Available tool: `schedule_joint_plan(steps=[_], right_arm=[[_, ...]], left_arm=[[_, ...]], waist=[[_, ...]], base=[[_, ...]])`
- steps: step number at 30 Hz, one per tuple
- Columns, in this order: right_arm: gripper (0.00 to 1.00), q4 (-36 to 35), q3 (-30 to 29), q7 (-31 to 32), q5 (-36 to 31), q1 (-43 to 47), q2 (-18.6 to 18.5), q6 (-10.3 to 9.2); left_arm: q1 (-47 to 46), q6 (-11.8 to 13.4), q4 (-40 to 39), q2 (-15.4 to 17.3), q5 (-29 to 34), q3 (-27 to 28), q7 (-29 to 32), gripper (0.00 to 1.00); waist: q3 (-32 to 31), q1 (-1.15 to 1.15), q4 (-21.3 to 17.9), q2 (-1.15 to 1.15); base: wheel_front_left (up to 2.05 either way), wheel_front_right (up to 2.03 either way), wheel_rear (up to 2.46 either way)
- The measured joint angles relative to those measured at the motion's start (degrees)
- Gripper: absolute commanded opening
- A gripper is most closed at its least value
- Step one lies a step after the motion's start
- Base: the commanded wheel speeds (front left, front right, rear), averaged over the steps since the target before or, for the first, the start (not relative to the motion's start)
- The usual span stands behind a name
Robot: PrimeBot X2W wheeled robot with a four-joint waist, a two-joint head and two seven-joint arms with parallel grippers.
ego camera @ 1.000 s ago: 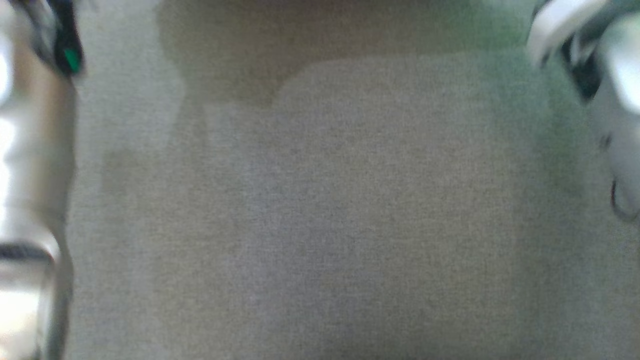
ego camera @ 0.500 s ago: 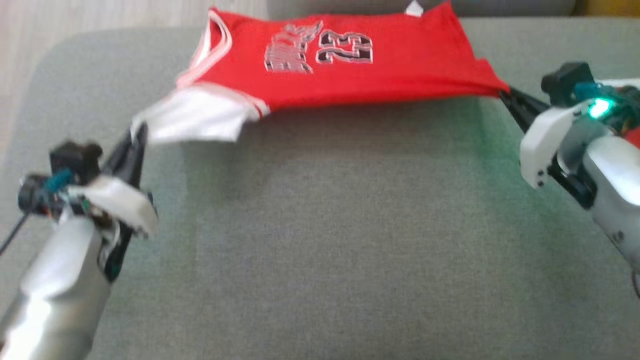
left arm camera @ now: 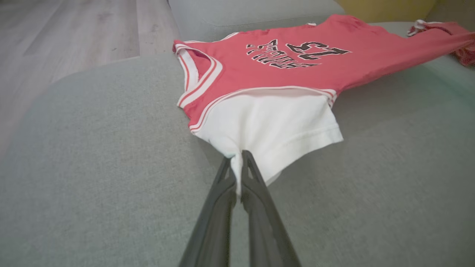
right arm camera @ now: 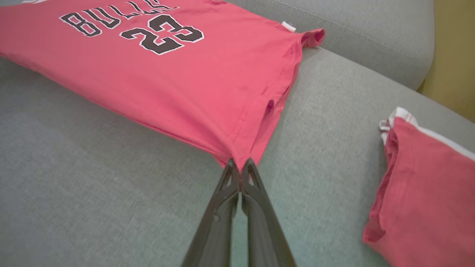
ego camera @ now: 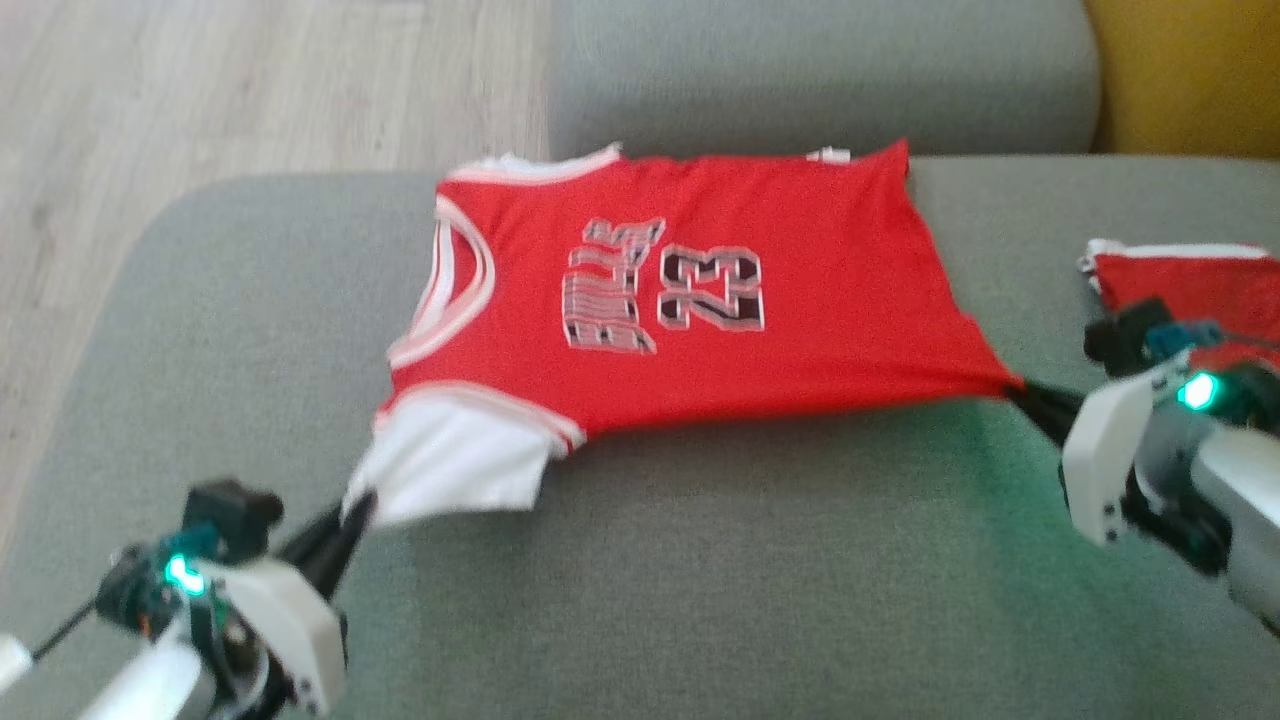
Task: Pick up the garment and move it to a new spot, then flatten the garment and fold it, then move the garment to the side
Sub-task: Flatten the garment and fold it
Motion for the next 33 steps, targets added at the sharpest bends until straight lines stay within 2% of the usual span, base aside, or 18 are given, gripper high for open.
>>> schedule_joint_plan(steps=[6,12,17,24,33], right_arm=[[0.0,-5.26,1.35,1.2,3.94,3.72,-2.96,0.0],[0.0,-6.98,0.77,1.16,4.91,3.85,-4.15,0.0],[0.0,-7.3,0.02,1.18,4.76,3.48,-4.21,0.0],[0.0,-6.49,-2.01,1.24,3.01,-1.34,-3.7,0.0],[0.0,-2.01,-2.77,2.07,0.82,-4.77,-0.56,0.0]], left_arm=[[6.94,2.89,-10.81,4.61,-2.85,0.0,6.49,0.0],[7.41,4.97,-16.08,5.48,-3.11,0.19,8.42,0.0],[5.6,5.01,-15.94,5.38,-2.44,0.14,8.79,0.0],[-3.43,4.83,-11.89,4.56,-0.8,0.25,9.53,0.0],[-15.38,1.34,-0.94,1.85,1.83,-1.07,11.94,0.0]], waist=[[-2.4,0.0,-0.17,0.0],[-1.55,0.01,-0.21,0.0],[-0.18,0.01,-0.19,0.0],[3.58,0.02,-0.28,0.0],[7.81,0.02,-0.54,0.0]], base=[[0.0,0.0,0.0],[0.0,0.0,0.0],[0.0,0.0,0.0],[0.0,0.0,0.0],[0.0,0.0,0.0]])
